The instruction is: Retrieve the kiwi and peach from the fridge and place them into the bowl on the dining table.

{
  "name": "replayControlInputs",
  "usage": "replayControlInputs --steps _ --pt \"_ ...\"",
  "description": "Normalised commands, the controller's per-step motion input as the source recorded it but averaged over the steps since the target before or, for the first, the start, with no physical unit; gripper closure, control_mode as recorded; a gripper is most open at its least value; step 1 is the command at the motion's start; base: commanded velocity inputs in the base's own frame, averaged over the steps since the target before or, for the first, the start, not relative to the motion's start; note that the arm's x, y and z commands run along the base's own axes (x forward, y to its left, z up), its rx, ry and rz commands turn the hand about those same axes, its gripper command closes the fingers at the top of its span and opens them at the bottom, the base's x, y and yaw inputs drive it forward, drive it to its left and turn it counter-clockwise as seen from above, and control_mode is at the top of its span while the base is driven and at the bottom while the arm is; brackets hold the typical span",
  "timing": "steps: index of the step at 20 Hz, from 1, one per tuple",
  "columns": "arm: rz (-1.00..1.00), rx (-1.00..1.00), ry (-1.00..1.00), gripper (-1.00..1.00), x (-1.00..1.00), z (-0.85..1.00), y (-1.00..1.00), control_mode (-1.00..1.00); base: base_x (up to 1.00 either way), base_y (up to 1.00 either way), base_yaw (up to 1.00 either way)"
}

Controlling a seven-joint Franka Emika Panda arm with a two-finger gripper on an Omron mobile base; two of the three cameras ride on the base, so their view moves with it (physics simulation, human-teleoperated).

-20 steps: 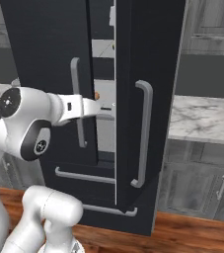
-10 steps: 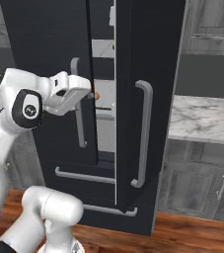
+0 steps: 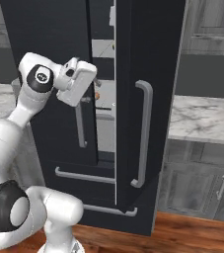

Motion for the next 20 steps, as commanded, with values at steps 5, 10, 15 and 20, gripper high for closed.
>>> replayControlInputs --steps 5,10,15,20 --pt "-0.03 -0.05 0.17 -1.0 0.71 0.0 -0.54 -1.0 0.0 0.0 0.0" --pt "0.0 -0.05 0.29 -1.0 0.89 0.0 -0.51 -1.0 0.0 0.0 0.0" --pt "0.0 -0.09 0.26 -1.0 0.88 0.0 -0.26 -1.0 0.0 0.0 0.0" --pt "-0.04 -0.02 0.08 -1.0 -0.07 -0.02 -0.97 -1.0 0.0 0.0 0.0"
